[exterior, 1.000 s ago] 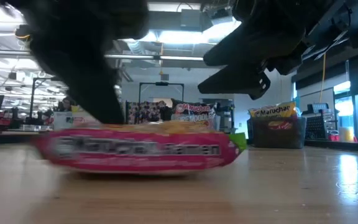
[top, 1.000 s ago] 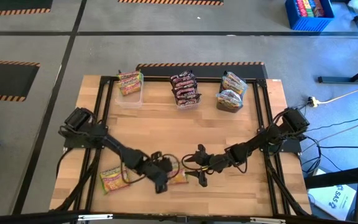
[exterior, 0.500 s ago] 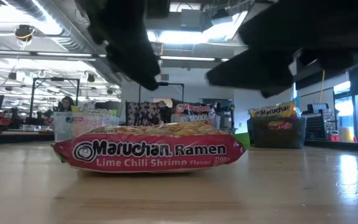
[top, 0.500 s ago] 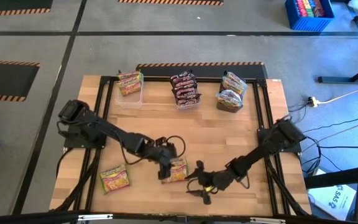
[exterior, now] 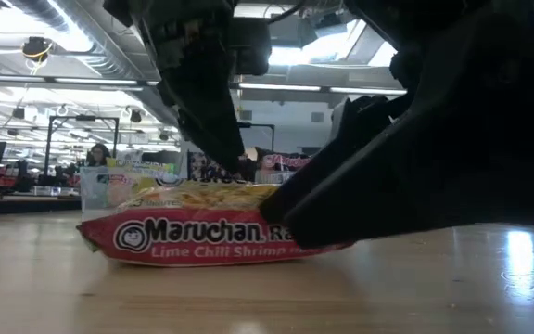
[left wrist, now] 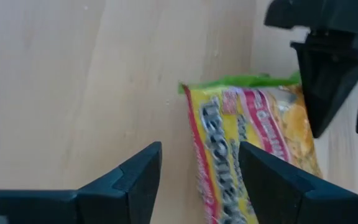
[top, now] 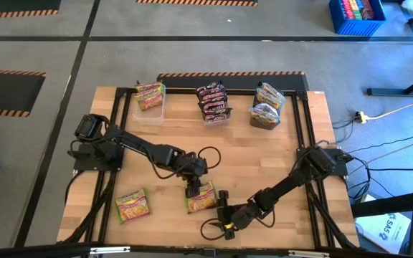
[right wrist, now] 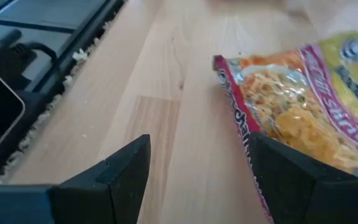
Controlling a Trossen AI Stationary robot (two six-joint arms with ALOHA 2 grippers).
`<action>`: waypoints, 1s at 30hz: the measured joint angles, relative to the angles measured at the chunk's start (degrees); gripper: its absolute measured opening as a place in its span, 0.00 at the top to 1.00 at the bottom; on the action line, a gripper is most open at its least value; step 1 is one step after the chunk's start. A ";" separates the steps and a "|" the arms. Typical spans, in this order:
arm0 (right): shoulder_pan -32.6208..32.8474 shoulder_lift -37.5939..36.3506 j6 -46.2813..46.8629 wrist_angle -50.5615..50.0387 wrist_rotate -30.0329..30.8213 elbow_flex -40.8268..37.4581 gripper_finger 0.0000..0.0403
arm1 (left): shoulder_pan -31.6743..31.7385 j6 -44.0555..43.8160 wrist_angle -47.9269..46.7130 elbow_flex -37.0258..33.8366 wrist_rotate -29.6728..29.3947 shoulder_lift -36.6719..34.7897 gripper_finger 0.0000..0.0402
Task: Sort Maruchan noodles
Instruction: Put the green noodle pack into the left transparent bin
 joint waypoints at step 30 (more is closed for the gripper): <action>-0.02 0.02 0.09 -0.94 1.99 -0.06 0.37 | 4.60 -21.44 27.92 -16.93 25.65 0.04 0.39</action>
